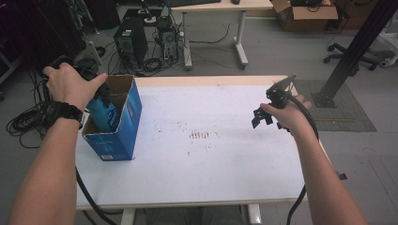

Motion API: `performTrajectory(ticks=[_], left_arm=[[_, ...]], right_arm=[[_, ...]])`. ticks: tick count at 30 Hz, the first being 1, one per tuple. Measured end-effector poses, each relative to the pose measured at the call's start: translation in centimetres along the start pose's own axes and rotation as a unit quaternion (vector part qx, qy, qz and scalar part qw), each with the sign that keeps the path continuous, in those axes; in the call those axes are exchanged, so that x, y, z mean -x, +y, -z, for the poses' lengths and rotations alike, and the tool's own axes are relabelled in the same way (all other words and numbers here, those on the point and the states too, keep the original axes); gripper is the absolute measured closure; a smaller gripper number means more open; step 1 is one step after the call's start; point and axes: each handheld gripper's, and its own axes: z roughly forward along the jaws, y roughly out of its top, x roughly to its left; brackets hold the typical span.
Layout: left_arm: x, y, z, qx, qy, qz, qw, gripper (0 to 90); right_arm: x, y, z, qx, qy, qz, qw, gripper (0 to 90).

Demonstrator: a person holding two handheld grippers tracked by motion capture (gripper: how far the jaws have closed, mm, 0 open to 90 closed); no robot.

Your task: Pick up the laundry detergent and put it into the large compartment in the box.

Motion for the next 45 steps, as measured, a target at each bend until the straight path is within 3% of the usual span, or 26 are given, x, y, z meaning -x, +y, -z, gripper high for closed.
performTrajectory(ticks=[6,21,45], left_arm=[[0.1,0.0,-1.7,-0.005,-0.006,0.001,1.0,36.9],[0.1,-0.2,-3.9,-0.02,-0.004,0.0,0.9998,36.9],[0.2,-0.3,-4.5,-0.025,-0.005,0.003,0.9997,36.8]], right_arm=[[-0.1,0.0,-0.2,-0.003,0.0,-0.001,1.0,3.7],[-0.1,0.0,-0.7,-0.005,0.002,0.0,1.0,3.7],[-0.1,0.0,-0.7,-0.006,0.004,0.001,1.0,3.7]])
